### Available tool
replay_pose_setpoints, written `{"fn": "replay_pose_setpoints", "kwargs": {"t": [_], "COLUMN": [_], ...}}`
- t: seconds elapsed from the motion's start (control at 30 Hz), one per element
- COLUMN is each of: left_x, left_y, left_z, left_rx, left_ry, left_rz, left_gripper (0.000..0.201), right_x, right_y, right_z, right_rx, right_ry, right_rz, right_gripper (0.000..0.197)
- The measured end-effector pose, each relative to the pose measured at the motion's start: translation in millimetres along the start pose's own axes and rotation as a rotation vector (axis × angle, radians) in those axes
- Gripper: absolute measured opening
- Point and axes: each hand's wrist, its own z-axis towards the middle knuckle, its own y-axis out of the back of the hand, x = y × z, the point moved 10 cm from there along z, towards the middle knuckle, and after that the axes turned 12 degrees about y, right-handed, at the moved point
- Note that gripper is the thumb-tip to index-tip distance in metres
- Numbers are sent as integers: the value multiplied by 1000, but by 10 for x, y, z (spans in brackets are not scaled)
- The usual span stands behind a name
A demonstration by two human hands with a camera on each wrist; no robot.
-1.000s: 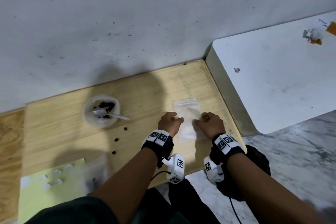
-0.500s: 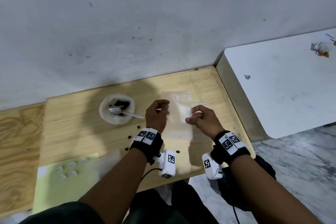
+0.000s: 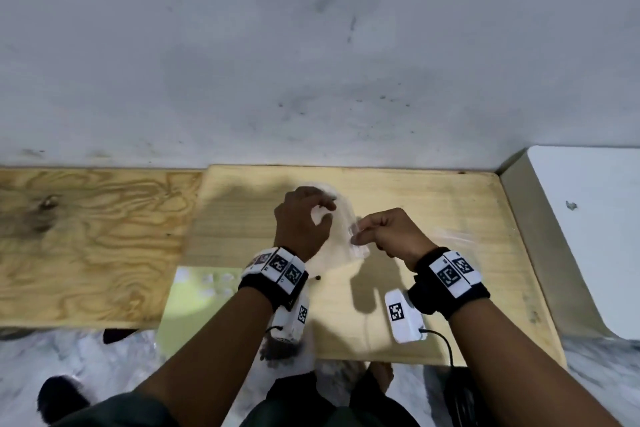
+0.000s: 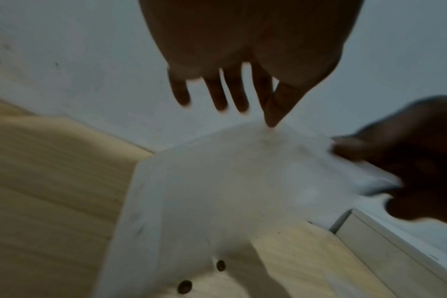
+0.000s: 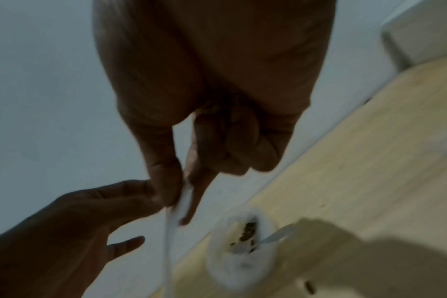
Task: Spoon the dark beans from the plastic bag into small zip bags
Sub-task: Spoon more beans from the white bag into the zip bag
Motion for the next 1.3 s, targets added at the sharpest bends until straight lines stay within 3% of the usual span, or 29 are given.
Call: {"fn": "replay_pose_setpoints", "kwargs": {"t": [0.07, 0.1, 0.23, 0.33, 0.47, 0.67, 0.77, 0.9, 1.17, 1.3], "left_x": [44, 89, 348, 478, 456, 502, 497, 457, 395, 266], "left_y": [246, 309, 237, 229, 167, 60, 30, -12, -80, -44], "left_z": [-62, -66, -45, -29, -52, -94, -95, -71, -37, -26], "left_rx": [-121, -110, 71, 118, 242, 289, 287, 317, 306, 310], "left_ry": [1, 42, 316, 424, 416, 451, 516, 628, 543, 422], "left_rz": [22, -2, -223, -436, -622, -673, -651, -645, -547, -474], "left_gripper": [8, 15, 39, 36, 22, 26, 33, 22, 18, 22], "right_x": [163, 232, 422, 507, 385, 288, 317, 457, 491, 443], "right_y": [-125, -197, -488, -579, -556, -492, -472, -515, -395, -360], "right_z": [82, 128, 234, 257, 282, 268, 268, 257, 295, 311], "right_rx": [-56, -78, -39, 0, 55, 86, 72, 114, -3, -11], "right_ry": [59, 92, 187, 227, 122, 67, 127, 293, 394, 360], "right_rz": [13, 14, 27, 56, 46, 58, -2, -162, -401, -293], "right_gripper": [14, 15, 17, 9, 8, 11, 17, 18, 14, 25]}}
